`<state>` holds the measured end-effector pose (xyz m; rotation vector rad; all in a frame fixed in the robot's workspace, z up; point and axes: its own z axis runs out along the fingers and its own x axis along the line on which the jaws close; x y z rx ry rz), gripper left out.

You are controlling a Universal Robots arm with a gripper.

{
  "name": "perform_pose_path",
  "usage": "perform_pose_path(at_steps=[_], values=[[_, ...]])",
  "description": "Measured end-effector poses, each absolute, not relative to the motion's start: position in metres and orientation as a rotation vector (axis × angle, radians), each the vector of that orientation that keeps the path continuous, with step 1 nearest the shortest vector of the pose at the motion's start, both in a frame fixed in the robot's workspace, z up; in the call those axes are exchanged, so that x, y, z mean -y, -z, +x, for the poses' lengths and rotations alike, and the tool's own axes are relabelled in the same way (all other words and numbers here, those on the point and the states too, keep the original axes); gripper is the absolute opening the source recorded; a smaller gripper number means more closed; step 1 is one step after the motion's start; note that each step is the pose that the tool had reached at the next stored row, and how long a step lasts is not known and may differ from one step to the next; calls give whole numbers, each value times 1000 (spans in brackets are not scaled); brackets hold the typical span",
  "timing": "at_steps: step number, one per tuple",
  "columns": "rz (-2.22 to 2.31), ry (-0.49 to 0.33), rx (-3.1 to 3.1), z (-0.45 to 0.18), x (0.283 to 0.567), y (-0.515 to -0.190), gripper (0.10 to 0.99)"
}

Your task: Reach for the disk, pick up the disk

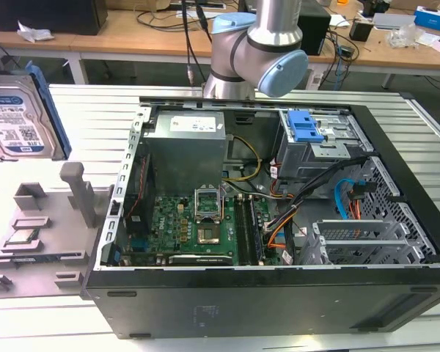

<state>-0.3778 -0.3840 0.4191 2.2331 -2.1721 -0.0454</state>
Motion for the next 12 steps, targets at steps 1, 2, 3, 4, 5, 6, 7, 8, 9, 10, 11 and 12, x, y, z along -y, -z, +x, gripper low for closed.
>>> perform_pose_path(at_steps=[1, 2, 3, 4, 5, 6, 7, 8, 9, 10, 11, 12], values=[[2233, 45, 2172, -378, 384, -421, 365], [2233, 45, 2172, -378, 384, -423, 365], [2233, 45, 2172, -378, 384, -425, 365], [2233, 45, 2172, -378, 384, -427, 365], [2233, 45, 2172, -378, 384, -430, 365], [2233, 45, 2172, -378, 384, -433, 365], [2233, 45, 2172, -377, 384, -438, 365], [2233, 45, 2172, -377, 384, -442, 365], [2233, 45, 2172, -377, 384, -450, 365], [2233, 45, 2172, -377, 384, -453, 365], [2233, 45, 2172, -377, 384, -461, 365], [2233, 45, 2172, -376, 384, -475, 365]])
